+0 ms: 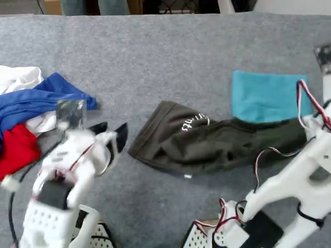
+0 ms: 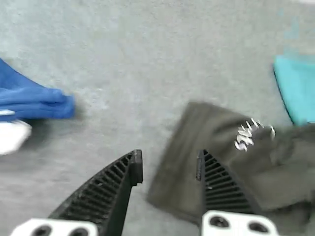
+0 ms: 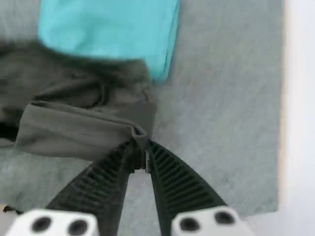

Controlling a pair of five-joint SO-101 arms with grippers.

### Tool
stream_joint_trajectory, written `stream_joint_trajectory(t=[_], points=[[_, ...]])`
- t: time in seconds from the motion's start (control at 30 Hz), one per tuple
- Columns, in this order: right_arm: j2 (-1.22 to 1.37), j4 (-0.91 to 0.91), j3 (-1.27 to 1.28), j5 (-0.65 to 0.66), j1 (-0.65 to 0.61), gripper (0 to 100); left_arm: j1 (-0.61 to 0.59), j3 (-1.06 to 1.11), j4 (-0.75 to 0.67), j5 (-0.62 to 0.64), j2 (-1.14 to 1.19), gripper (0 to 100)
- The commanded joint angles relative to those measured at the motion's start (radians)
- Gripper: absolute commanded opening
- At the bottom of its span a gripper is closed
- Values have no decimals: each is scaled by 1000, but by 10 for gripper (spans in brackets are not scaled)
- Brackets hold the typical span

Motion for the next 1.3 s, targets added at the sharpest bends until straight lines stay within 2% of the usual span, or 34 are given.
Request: stream_joint_trajectory(t=[0.0,0.1,0.2,0.27,0.53,0.6,0.83,0.9,1.0,1.07,1.27], points=[[-59,-68,156,15,46,13,142,-96,-26,32,296,203],[-97,-126,252,17,46,13,226,-91,-80,72,454,198],[-130,-175,331,17,41,13,226,-58,-198,196,493,199],[-147,-204,377,17,41,13,219,-41,-245,236,503,202],[-168,-269,498,18,49,13,217,73,-256,252,520,198],[-166,-275,499,18,46,13,214,58,-256,296,560,198],[-166,-275,498,18,21,13,191,-185,-247,468,976,198],[-166,-275,498,18,18,13,179,-246,-247,470,1115,173],[-166,-275,493,18,26,13,188,-348,-178,445,1220,29],[-166,-273,493,18,28,13,202,-390,-109,411,1231,45],[-166,-269,458,17,20,13,166,-400,-91,374,1180,26]])
